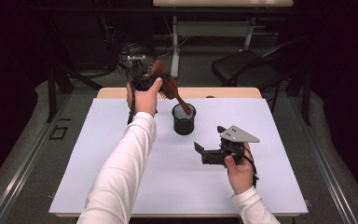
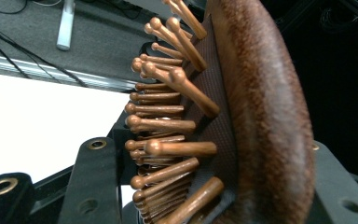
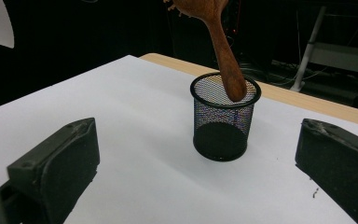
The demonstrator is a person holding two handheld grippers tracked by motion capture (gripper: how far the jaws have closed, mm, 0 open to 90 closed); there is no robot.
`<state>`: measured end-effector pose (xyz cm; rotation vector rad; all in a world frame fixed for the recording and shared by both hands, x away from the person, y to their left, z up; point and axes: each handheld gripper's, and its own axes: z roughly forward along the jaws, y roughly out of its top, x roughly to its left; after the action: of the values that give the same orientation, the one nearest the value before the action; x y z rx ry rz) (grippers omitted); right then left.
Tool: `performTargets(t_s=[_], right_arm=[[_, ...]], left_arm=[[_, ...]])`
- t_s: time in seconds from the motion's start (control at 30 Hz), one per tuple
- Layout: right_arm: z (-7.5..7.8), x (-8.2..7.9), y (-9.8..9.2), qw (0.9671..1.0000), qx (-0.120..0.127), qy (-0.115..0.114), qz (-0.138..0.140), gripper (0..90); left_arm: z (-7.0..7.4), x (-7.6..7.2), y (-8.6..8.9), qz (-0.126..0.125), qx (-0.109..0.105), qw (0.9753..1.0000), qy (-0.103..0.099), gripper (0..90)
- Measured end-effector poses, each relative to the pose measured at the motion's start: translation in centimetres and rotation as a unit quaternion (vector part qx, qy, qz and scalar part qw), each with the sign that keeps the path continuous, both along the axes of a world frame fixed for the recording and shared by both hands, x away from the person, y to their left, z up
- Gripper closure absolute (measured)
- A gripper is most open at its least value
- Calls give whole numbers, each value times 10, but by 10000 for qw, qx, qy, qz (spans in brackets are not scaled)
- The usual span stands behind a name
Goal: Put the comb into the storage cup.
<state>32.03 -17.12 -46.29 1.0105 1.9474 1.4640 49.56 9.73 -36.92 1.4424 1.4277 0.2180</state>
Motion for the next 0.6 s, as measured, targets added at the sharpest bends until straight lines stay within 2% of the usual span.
performTargets(t_s=[0.6], right_arm=[[0,0,0,10000,-21,5,-3,0]], left_arm=[[-9,2,-3,-11,43,9999,96,494]])
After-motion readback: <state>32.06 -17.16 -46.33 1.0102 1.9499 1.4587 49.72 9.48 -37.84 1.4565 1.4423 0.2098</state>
